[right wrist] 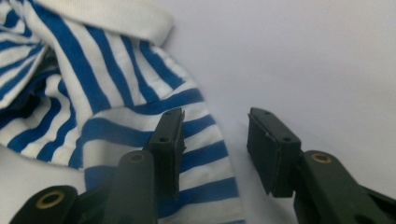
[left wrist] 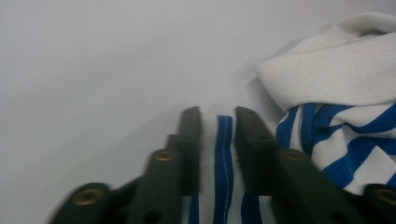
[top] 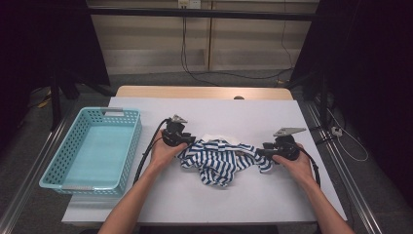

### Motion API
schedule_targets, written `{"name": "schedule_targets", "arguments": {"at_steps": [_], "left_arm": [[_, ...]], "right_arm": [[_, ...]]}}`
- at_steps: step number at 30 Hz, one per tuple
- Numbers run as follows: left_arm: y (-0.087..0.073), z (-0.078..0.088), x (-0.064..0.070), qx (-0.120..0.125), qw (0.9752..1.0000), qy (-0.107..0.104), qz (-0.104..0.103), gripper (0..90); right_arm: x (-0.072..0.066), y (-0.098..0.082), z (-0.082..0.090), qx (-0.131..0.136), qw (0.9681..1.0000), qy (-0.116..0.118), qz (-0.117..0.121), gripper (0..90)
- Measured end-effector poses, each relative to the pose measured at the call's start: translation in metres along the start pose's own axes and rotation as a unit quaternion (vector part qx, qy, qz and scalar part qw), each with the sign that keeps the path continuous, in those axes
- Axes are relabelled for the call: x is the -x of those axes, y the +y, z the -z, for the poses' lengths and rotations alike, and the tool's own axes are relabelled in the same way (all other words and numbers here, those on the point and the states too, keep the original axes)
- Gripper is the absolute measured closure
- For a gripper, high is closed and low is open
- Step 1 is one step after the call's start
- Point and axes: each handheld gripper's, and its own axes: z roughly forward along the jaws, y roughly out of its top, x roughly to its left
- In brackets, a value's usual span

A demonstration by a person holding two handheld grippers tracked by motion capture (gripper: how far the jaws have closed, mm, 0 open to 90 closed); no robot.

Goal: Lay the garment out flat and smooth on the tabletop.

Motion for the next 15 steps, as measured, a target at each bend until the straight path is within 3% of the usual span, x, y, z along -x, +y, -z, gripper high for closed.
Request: {"name": "schedule_targets", "arguments": {"at_steps": [1, 2, 5, 8, 11, 12, 15], "left_arm": [[-0.001, 0.001, -0.002, -0.008, 0.9999, -0.014, -0.003, 86.0], [-0.002, 0.002, -0.001, -0.006, 0.9999, -0.008, -0.007, 87.5], [-0.004, 0.006, 0.0, -0.013, 0.9997, -0.018, -0.004, 88.7], [-0.008, 0.011, -0.003, -0.004, 1.0, 0.001, -0.007, 88.9], [-0.012, 0.02, -0.01, 0.007, 0.9998, -0.004, 0.018, 89.0], [-0.013, 0.022, -0.012, 0.012, 0.9997, 0.003, 0.022, 89.0], [-0.013, 0.024, -0.016, 0.016, 0.9996, 0.011, 0.018, 89.0]], "right_arm": [[-0.001, 0.0, 0.0, 0.0, 1.0, -0.002, 0.0, 58.2], [-0.001, 0.0, 0.001, 0.0, 1.0, -0.006, 0.001, 62.9], [-0.003, -0.004, 0.001, 0.012, 0.9998, -0.011, -0.004, 77.6], [-0.004, -0.003, 0.002, 0.008, 0.9999, -0.007, 0.0, 89.6], [-0.005, -0.002, 0.002, 0.007, 0.9998, -0.016, 0.006, 90.0], [-0.005, -0.002, 0.002, 0.007, 0.9997, -0.021, 0.006, 90.0], [-0.003, -0.001, 0.004, 0.012, 0.999, -0.042, 0.002, 90.0]]}}
